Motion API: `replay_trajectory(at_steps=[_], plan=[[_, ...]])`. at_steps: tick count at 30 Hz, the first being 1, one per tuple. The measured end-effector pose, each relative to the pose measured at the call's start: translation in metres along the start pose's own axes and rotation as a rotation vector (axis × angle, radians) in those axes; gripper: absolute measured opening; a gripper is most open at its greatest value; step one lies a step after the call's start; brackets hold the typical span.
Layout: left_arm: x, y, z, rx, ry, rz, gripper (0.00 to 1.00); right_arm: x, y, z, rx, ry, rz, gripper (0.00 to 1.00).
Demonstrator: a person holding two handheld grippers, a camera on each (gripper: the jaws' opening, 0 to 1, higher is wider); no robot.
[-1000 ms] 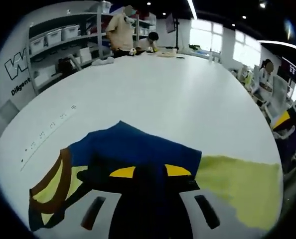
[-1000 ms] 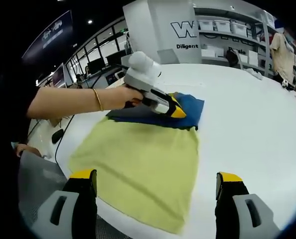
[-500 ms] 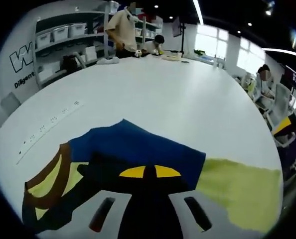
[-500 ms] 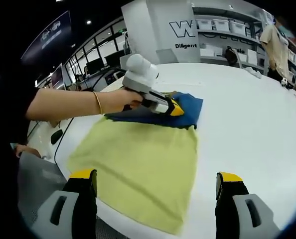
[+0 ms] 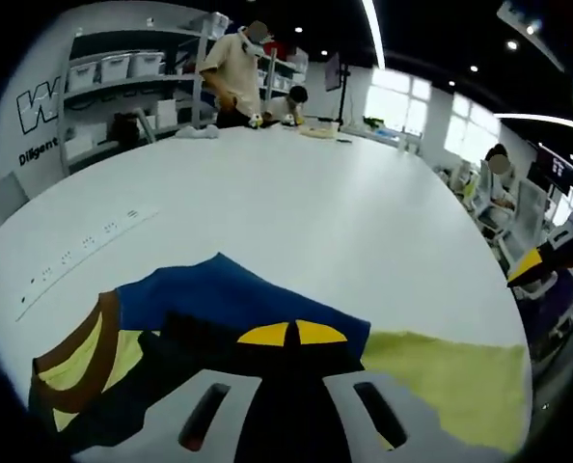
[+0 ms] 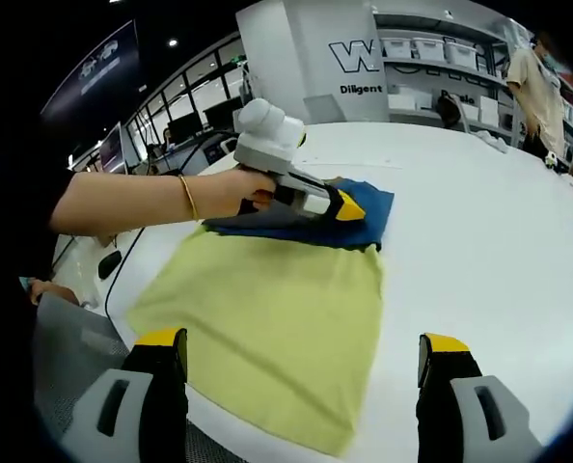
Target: Fold the garment on the visible template until the final outline fits inside the template.
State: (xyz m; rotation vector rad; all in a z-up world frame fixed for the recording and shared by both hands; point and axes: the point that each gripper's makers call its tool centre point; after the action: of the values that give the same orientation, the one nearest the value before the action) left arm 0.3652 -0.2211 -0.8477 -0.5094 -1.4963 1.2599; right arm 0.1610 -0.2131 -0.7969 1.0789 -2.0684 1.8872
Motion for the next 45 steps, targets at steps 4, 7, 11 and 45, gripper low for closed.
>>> replay_trajectory(at_steps=[4,7,11,45], plan=[[-0.003,0.005,-0.002,0.009,-0.002,-0.011,0.0,0.001,0.0,0.002,-0.006,0.004,0.004,0.99],[-0.001,0.005,-0.002,0.0,-0.007,-0.01,0.0,0.002,0.001,0.003,-0.007,0.007,0.003,0.99],[0.003,-0.001,-0.007,0.008,-0.021,0.01,0.01,0.001,0.001,0.002,-0.005,0.005,0.003,0.99],[0.075,-0.018,-0.013,0.038,-0.101,0.103,0.86,-0.009,-0.021,-0.007,0.069,-0.041,0.011,0.99]])
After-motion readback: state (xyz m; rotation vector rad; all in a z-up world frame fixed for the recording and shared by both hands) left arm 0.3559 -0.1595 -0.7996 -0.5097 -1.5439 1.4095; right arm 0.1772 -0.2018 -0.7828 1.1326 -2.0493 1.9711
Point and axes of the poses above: the point that each gripper's makers call its tool centre point, and the gripper's own axes: x roughly backward along the fingers, z roughly to its right, y roughly out of its underside, and after that the axes turned 8 degrees about z, right-handed
